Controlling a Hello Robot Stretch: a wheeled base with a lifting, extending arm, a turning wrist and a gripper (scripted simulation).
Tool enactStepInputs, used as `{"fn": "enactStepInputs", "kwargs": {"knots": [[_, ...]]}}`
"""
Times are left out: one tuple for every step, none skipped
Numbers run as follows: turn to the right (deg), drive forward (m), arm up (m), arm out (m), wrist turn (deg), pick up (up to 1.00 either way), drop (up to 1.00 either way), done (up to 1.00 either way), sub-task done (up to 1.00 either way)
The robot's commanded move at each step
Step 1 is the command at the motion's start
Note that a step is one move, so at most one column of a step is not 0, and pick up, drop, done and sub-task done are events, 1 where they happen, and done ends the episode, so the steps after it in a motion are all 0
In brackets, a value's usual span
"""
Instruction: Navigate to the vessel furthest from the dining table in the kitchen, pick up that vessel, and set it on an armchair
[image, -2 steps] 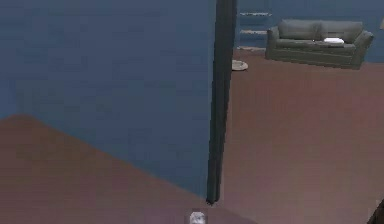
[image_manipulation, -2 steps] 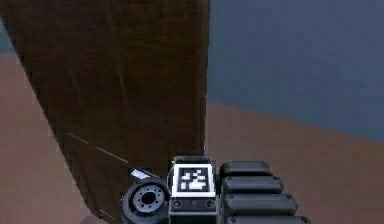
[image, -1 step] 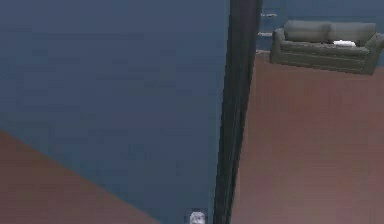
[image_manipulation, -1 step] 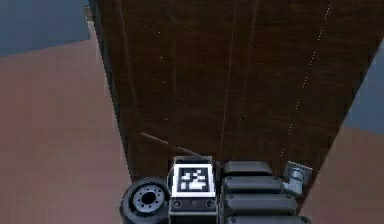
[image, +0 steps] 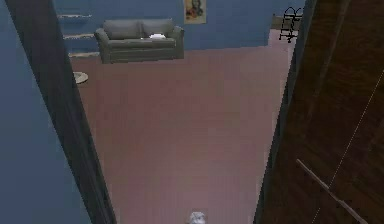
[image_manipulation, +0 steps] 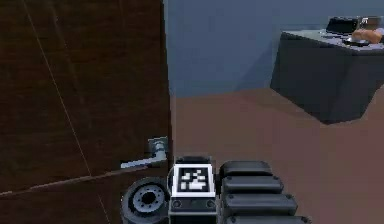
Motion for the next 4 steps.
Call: {"fn": "enactStepInputs", "kwargs": {"knots": [[0.0,0.95,0.0,0.0,0.0,0.0,0.0,0.0,0.0],[24.0,0.0,0.0,0.0,0.0,0.0,0.0,0.0,0.0],[0.0,1.0,0.0,0.0,0.0,0.0,0.0,0.0,0.0],[0.0,1.0,0.0,0.0,0.0,0.0,0.0,0.0,0.0]]}}
